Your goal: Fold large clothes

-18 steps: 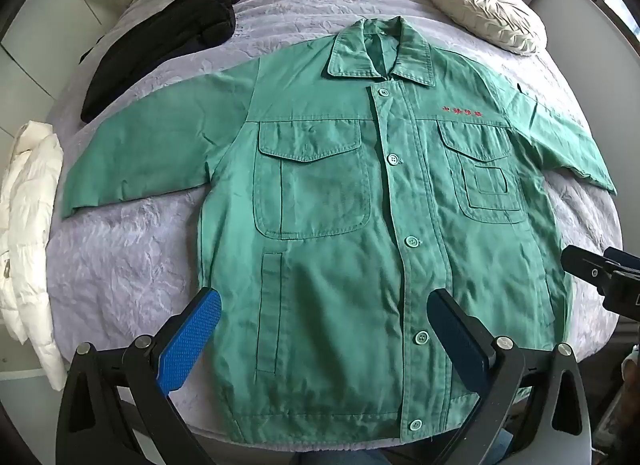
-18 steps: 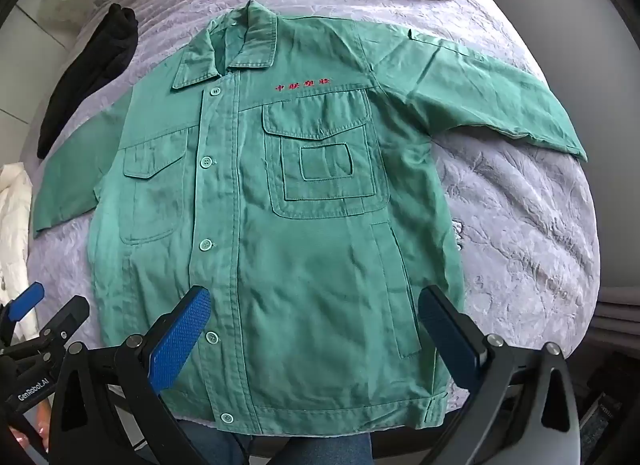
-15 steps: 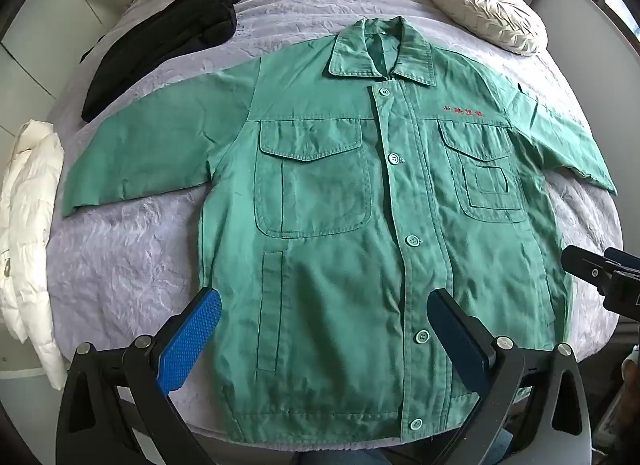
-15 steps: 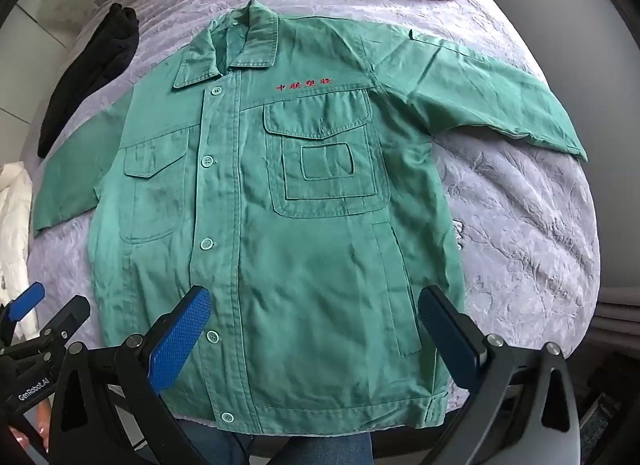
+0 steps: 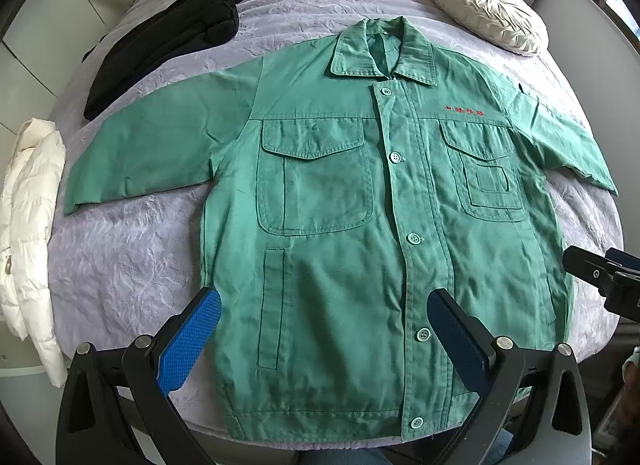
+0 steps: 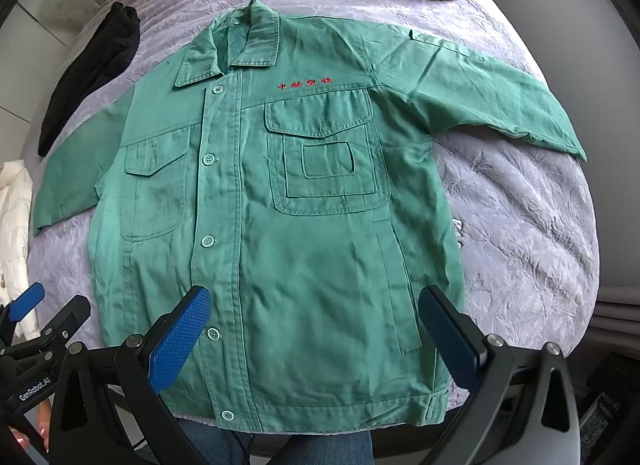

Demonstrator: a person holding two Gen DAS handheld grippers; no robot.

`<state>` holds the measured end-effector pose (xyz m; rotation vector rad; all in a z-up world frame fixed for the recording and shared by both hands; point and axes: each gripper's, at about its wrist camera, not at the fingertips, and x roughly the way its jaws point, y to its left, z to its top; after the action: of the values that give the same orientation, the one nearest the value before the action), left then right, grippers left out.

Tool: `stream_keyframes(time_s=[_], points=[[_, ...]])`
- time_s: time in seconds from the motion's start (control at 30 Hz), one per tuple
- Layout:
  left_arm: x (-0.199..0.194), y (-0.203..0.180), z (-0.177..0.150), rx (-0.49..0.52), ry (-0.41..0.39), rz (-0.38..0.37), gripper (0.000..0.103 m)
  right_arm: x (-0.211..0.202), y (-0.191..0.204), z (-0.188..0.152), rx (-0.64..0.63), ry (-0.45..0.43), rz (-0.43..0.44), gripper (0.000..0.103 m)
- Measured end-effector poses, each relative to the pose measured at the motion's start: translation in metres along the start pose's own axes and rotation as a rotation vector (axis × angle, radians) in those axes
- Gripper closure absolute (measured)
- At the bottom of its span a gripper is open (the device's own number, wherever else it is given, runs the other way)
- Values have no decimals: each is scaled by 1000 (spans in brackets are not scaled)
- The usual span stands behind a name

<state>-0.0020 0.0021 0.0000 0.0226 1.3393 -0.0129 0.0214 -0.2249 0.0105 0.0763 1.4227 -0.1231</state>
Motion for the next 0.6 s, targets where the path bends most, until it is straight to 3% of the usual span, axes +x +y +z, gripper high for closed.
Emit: stream_keyframes(time_s=[0.6], points=[[-2, 0, -2, -1, 6, -1, 0, -1, 1, -2, 2, 6, -2, 0]])
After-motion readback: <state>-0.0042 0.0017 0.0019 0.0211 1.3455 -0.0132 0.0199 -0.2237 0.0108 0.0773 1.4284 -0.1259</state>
